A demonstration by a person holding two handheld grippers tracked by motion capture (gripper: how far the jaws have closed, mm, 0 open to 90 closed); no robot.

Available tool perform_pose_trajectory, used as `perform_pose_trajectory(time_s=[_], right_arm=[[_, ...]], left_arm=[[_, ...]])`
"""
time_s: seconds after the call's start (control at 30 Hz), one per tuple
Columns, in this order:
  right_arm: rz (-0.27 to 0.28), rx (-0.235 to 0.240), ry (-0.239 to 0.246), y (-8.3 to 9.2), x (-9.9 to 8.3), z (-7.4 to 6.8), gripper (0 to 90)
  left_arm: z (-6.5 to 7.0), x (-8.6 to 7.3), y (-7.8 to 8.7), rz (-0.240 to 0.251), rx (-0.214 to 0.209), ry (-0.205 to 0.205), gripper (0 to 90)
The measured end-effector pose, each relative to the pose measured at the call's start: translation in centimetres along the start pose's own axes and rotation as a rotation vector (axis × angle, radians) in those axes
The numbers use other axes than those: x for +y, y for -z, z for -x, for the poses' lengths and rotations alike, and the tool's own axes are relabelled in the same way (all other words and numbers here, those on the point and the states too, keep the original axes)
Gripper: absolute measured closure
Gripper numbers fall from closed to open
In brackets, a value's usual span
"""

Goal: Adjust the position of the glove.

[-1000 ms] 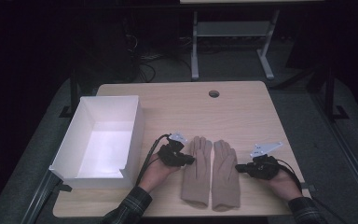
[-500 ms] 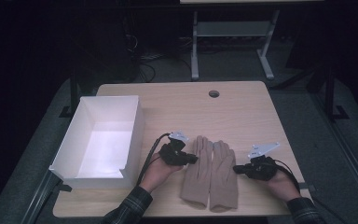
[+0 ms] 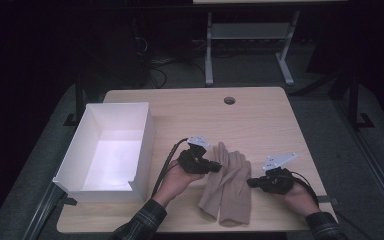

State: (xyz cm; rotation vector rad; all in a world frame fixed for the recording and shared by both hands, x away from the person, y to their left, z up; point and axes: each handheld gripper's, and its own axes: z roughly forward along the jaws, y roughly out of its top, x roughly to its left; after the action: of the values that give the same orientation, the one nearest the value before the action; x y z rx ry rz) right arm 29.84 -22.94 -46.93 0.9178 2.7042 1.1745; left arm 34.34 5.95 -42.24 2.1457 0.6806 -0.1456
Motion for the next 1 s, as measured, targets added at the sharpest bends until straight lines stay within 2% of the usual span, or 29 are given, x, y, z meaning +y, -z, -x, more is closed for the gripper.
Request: perform_pose_trajectory(time_s=[0.27,0.43,0.7,0.77,1.0], right_arm=[[-0.003,0.012,0.026,-0.8,0.7,-0.6,90.0],[-0.007,0.013,0.025,-0.9,0.8,-0.7,90.0],[-0.009,0.015,0.025,-0.9,0.8,-0.6,90.0],[-0.008,0.016,0.025,-0.9,0.8,-0.6,90.0],[-0.011,0.015,0.021,-0.9,0.7,-0.6,90.0]], left_arm=[[0.6,0.9,-0.7,0.006,-0.024,-0.005,85.2],[0.9,1.0,-1.5,-0.008,-0.033,-0.016,85.2],[1.6,1.4,-3.1,-0.025,-0.057,-0.024,84.1],[1.8,1.4,-3.9,-0.033,-0.067,-0.02,83.6],[2.4,1.8,-5.5,-0.052,-0.073,-0.045,82.3]])
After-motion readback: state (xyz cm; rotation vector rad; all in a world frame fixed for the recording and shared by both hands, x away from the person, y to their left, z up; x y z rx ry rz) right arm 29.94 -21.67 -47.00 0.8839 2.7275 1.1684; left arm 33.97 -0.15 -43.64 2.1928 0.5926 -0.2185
